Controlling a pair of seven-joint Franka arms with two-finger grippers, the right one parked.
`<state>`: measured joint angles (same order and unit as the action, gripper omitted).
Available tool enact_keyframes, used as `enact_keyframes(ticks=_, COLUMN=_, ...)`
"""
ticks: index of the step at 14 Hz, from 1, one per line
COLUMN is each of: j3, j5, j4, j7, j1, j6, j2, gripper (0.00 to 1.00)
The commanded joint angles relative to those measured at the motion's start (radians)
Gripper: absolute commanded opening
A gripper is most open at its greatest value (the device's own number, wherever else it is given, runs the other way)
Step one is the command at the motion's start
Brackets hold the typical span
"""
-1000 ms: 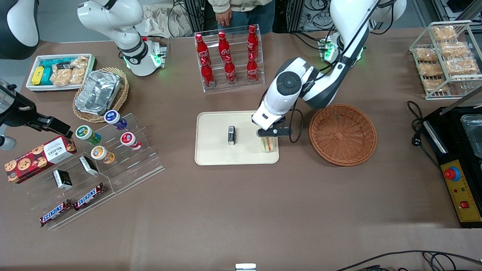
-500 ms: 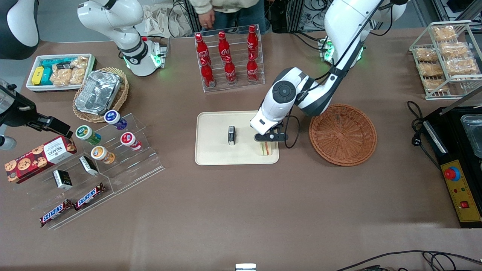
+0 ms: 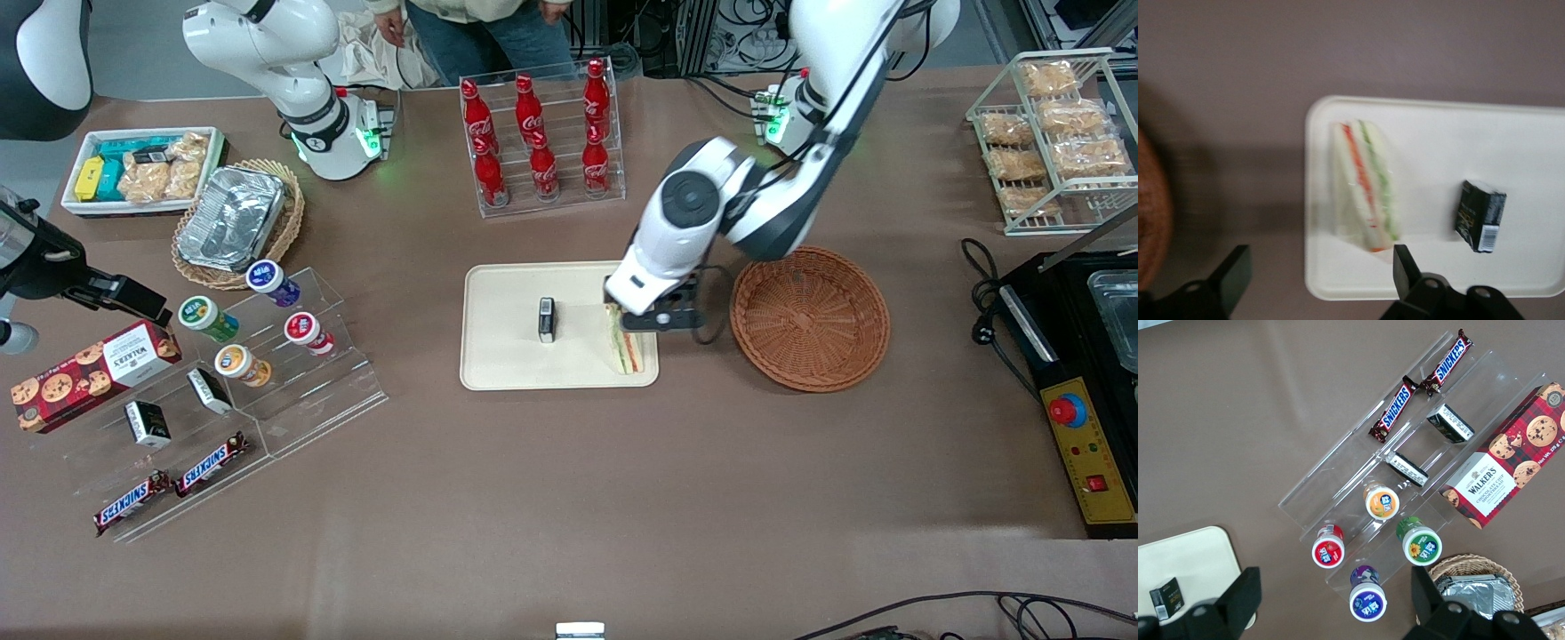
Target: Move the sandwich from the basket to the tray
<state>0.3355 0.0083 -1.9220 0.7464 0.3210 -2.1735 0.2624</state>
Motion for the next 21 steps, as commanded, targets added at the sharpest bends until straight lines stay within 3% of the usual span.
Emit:
enact_keyframes(ticks=1, j3=0.005, j5=0.015, j4=-0.012, j7=-0.007, j1=-0.117, j6=0.14, j2=-0.129, gripper=1.0)
enact_keyframes(ticks=3, j3=0.002, j5=0.015, j4=0.001, j7=0.005, j1=-0.152, j6=0.245, j2=-0.195, gripper=1.0)
enact_keyframes(ticks=6, j3=0.011, j5=0.01, j4=0.064, j7=-0.021, j1=-0.298, j6=0.435, j2=-0.233, gripper=1.0)
enact_keyframes(ticks=11, j3=0.002, j5=0.032, j4=0.21, j7=-0.349, j1=-0.427, j6=0.592, j2=-0.236, gripper=1.0)
enact_keyframes(ticks=16, j3=-0.01, j5=0.235, j4=0.294, j7=-0.611, j1=-0.442, j6=0.641, j2=-0.236, gripper=1.0)
enact_keyframes(ticks=18, j3=-0.042, j5=0.231, j4=0.363, j7=-0.703, j1=-0.459, j6=0.664, j2=-0.229, gripper=1.0)
enact_keyframes(ticks=21, j3=-0.093, j5=0.144, j4=0.445, j7=-0.702, j1=-0.448, j6=0.673, j2=-0.215, gripper=1.0)
